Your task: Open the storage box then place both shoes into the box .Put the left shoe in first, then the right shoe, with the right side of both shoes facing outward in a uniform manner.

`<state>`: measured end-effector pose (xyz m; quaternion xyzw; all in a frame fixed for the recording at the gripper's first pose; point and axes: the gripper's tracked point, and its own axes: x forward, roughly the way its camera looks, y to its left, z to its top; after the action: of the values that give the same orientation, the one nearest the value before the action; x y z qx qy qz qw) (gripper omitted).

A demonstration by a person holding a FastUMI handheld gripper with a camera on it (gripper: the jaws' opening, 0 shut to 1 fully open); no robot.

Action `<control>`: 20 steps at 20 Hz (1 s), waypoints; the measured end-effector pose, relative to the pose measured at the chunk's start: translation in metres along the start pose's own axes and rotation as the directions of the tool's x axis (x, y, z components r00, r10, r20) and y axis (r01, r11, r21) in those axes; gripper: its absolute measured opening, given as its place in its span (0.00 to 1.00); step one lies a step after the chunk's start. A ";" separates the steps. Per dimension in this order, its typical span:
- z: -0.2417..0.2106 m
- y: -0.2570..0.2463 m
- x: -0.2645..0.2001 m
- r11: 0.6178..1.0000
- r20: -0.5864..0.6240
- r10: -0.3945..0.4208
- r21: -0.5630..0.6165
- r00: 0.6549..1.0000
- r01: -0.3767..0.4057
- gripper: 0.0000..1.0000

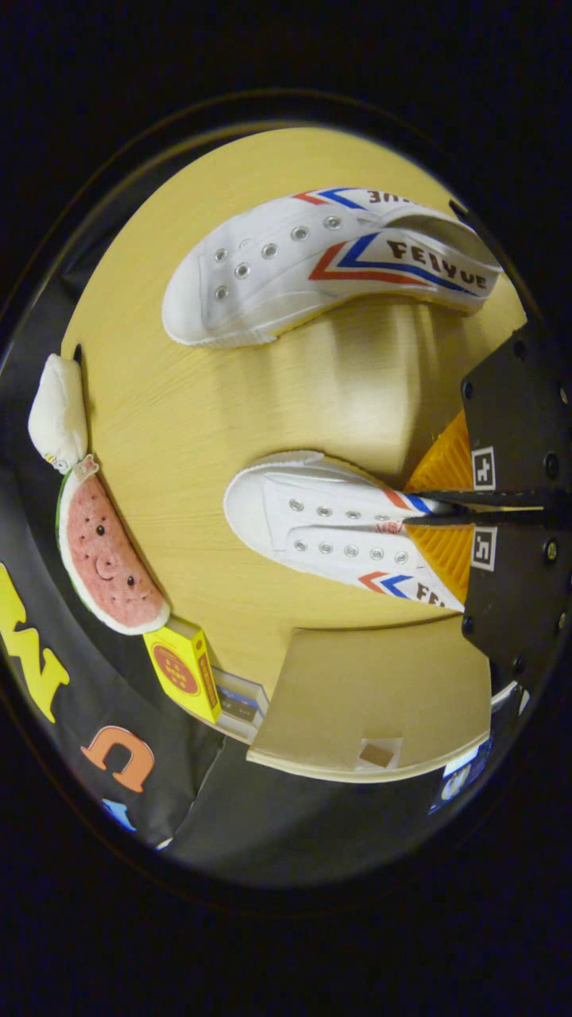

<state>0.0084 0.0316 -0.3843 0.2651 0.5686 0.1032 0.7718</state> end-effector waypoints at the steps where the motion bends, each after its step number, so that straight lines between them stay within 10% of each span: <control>1: 0.000 0.001 -0.004 1.000 0.011 0.002 0.005 1.000 -0.002 0.02; 20: 0.000 0.180 -0.139 0.993 0.214 0.064 -0.106 0.975 -0.042 0.02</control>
<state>-0.0122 0.1184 -0.1747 0.2507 0.4677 0.1228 0.8387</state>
